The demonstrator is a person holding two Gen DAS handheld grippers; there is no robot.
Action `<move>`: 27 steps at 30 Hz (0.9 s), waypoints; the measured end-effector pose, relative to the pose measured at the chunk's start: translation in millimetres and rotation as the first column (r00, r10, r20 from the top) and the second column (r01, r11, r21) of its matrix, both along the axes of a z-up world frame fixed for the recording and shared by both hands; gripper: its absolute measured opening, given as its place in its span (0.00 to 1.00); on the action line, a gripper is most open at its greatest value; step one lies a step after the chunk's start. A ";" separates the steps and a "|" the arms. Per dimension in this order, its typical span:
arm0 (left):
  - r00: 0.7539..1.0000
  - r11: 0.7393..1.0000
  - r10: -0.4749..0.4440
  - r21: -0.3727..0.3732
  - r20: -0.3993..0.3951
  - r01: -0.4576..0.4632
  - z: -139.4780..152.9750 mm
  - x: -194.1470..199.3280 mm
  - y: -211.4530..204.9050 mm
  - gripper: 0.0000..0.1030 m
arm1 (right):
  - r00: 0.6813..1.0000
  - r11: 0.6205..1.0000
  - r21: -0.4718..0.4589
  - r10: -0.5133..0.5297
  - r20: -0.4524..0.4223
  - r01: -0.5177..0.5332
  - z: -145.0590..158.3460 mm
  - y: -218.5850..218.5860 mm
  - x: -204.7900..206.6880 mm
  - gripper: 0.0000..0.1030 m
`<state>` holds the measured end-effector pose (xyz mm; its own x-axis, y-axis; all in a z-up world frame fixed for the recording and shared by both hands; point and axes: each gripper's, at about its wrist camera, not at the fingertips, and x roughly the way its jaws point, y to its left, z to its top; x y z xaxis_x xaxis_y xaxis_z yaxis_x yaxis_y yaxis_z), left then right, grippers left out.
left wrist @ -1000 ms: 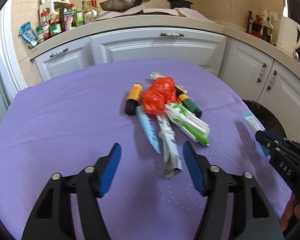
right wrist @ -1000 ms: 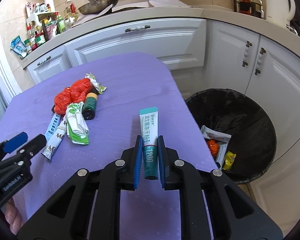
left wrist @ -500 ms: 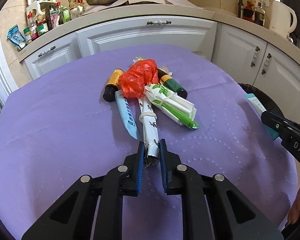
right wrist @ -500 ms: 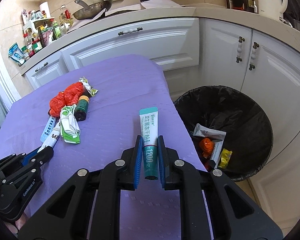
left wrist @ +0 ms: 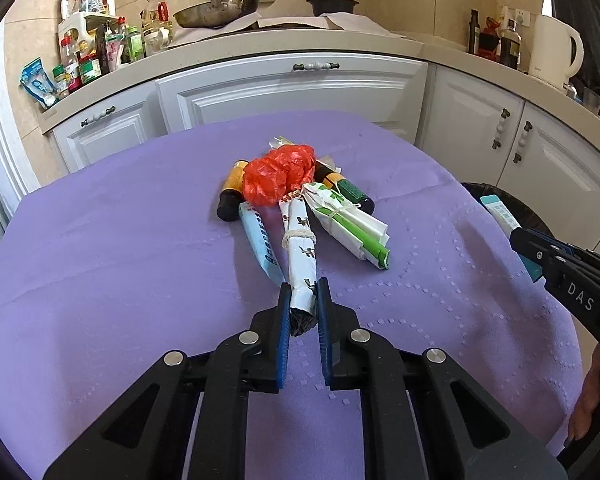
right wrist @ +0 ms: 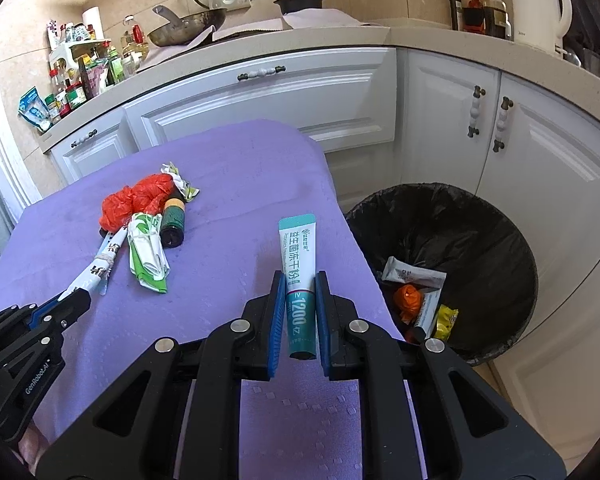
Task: Collect trash
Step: 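Grasp the white rolled tube with the left tool while the right tool carries the toothpaste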
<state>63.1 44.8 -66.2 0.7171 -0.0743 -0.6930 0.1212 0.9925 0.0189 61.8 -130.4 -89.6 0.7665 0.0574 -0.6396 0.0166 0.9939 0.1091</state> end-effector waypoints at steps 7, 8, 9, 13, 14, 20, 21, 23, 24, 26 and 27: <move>1.000 1.000 -0.016 -0.016 0.017 0.016 9.3 -9.9 2.6 0.13 | 1.000 1.000 -0.012 -0.009 0.020 0.009 5.8 -0.2 -3.4 0.14; 1.000 1.000 -0.016 -0.017 0.023 0.016 11.3 -10.8 3.0 0.13 | 1.000 1.000 -0.013 -0.012 0.024 0.013 6.6 -1.2 -4.3 0.14; 0.999 1.000 -0.016 -0.015 0.036 0.016 14.2 -12.2 3.0 0.13 | 0.999 1.000 -0.016 -0.016 0.028 0.017 7.5 -1.7 -5.5 0.14; 0.997 1.000 -0.022 -0.012 0.076 0.023 23.1 -14.0 1.2 0.13 | 0.998 0.999 -0.025 -0.039 0.047 0.040 12.6 -8.1 -9.7 0.14; 0.996 0.999 -0.028 -0.014 0.082 0.029 25.1 -14.0 0.2 0.13 | 0.998 0.999 -0.026 -0.045 0.051 0.046 13.7 -10.3 -10.7 0.14; 0.991 0.997 -0.068 -0.035 0.114 0.072 36.6 -8.4 -14.5 0.13 | 0.992 0.994 -0.034 -0.102 0.076 0.105 20.9 -29.7 -15.4 0.14; 0.990 0.996 -0.077 -0.039 0.118 0.082 38.1 -7.2 -18.3 0.13 | 0.990 0.992 -0.036 -0.117 0.082 0.120 22.5 -35.2 -16.4 0.14; 0.987 0.993 -0.099 -0.045 0.129 0.106 41.0 -3.6 -28.0 0.13 | 0.986 0.989 -0.040 -0.138 0.090 0.142 24.7 -43.5 -17.3 0.14; 0.985 0.992 -0.110 -0.046 0.132 0.117 42.0 -2.2 -32.2 0.13 | 0.984 0.987 -0.043 -0.149 0.094 0.154 25.5 -48.0 -17.9 0.14; 0.981 0.988 -0.136 -0.049 0.138 0.144 43.9 0.8 -44.4 0.13 | 0.979 0.982 -0.050 -0.178 0.101 0.184 27.1 -57.7 -19.0 0.14; 0.979 0.987 -0.147 -0.048 0.141 0.155 44.3 2.1 -49.9 0.13 | 0.977 0.979 -0.051 -0.190 0.102 0.196 27.4 -62.1 -19.2 0.14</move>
